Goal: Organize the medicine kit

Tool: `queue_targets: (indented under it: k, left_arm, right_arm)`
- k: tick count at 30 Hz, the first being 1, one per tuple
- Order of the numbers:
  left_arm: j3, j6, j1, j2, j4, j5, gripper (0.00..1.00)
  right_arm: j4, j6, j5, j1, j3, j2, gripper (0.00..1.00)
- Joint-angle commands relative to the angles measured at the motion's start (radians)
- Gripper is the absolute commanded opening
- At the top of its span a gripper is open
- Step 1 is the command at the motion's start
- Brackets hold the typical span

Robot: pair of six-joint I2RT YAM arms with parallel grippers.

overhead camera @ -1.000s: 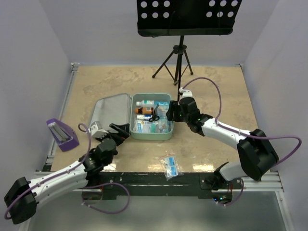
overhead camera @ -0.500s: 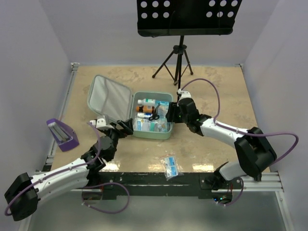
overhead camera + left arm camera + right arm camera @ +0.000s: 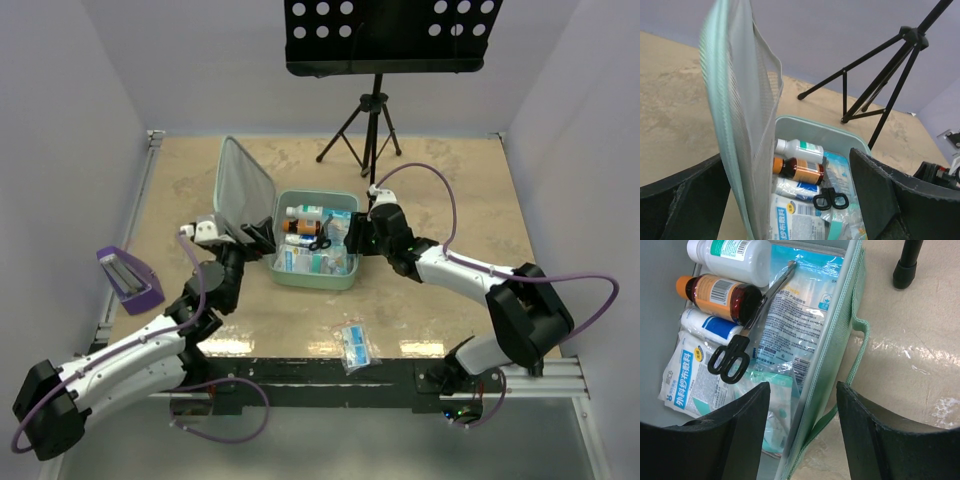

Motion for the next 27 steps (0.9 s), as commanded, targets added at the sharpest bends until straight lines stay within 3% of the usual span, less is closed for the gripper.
queue_targets:
  k: [1, 7, 14, 20, 27]
  left_arm:
    - [0.121, 0.015, 0.069, 0.021, -0.049, 0.163, 1.00]
    - [0.290, -0.033, 0.177, 0.123, -0.284, 0.374, 1.00]
    - [0.407, -0.096, 0.352, 0.182, -0.422, 0.624, 1.00]
    - [0.454, -0.117, 0.510, 0.208, -0.424, 0.846, 1.00]
    - [0.528, -0.116, 0.535, 0.242, -0.415, 0.974, 1.00]
  right_arm:
    - [0.029, -0.015, -0.011, 0.000, 0.004, 0.004, 0.60]
    - [0.025, -0.018, -0.034, 0.000, 0.009, 0.006, 0.60]
    - [0.016, -0.023, -0.067, 0.000, 0.018, -0.005, 0.60]
    - [0.016, -0.024, -0.081, 0.000, 0.015, -0.010, 0.61]
    - [0.016, -0.027, -0.089, 0.000, 0.018, -0.005, 0.61]
